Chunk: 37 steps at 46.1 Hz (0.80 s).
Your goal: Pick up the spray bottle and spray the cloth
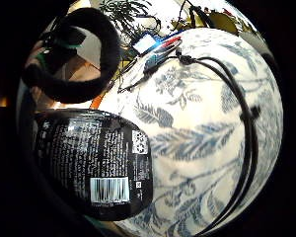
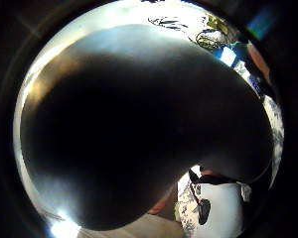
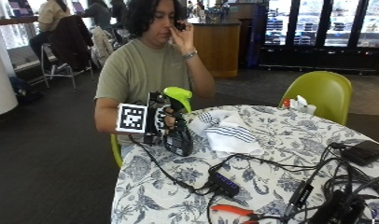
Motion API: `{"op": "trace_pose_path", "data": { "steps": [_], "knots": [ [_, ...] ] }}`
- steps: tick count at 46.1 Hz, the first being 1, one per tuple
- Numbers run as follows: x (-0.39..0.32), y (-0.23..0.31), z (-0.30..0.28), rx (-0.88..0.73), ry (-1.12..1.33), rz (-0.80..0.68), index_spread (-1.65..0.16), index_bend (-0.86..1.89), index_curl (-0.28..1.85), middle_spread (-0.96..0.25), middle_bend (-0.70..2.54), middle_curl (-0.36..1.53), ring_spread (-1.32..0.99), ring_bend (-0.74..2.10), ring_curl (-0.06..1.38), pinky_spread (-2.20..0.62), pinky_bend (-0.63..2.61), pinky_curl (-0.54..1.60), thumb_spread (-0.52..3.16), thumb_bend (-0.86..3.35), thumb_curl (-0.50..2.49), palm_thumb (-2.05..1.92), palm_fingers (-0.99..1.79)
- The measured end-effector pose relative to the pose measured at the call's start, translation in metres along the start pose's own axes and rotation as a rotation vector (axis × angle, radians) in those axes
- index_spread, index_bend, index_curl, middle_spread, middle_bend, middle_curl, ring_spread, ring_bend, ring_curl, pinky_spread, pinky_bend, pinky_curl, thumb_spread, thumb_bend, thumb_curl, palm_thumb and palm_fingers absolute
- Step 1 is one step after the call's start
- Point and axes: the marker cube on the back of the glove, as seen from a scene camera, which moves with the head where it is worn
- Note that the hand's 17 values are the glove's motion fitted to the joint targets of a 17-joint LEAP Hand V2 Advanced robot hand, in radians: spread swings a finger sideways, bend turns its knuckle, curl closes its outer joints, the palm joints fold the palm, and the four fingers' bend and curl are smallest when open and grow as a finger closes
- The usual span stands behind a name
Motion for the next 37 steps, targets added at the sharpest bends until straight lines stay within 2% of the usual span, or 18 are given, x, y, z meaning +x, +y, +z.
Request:
{"op": "trace_pose_path", "data": {
  "steps": [7, 12, 16, 23, 30, 37],
  "knots": [
    [0.005, -0.026, 0.018, -0.008, 0.027, -0.016, -0.22, 0.13, 0.24, 0.0, 0.23, 0.39, -0.08, 0.51, 0.36, 0.1, 0.26, 0.35, 0.96, -0.03, 0.42, 0.8, 0.7],
    [0.001, -0.042, 0.033, -0.013, -0.01, 0.003, -0.24, 0.2, 0.28, -0.04, 0.3, 0.41, -0.1, 0.47, 0.35, 0.07, 0.18, 0.32, 0.95, -0.02, 0.42, 0.81, 0.93],
    [-0.005, -0.052, 0.04, -0.06, -0.065, 0.02, -0.25, 0.14, 0.29, -0.09, 0.34, 0.42, -0.12, 0.47, 0.35, 0.0, 0.22, 0.32, 0.93, 0.0, 0.44, 0.87, 1.13],
    [-0.018, -0.061, 0.044, -0.117, -0.166, 0.072, -0.26, 0.17, 0.35, -0.14, 0.47, 0.48, -0.15, 0.53, 0.4, -0.09, 0.22, 0.35, 0.84, 0.0, 0.49, 0.97, 1.32],
    [-0.052, -0.069, 0.022, -0.255, -0.232, 0.074, -0.26, 0.25, 0.41, -0.14, 0.54, 0.52, -0.16, 0.6, 0.44, -0.19, 0.31, 0.38, 0.68, -0.02, 0.55, 0.99, 1.44],
    [-0.113, -0.087, -0.004, -0.486, -0.109, 0.0, -0.26, 0.29, 0.46, -0.15, 0.6, 0.55, -0.16, 0.64, 0.46, -0.23, 0.35, 0.41, 0.58, -0.02, 0.61, 1.02, 1.4]
  ]
}}
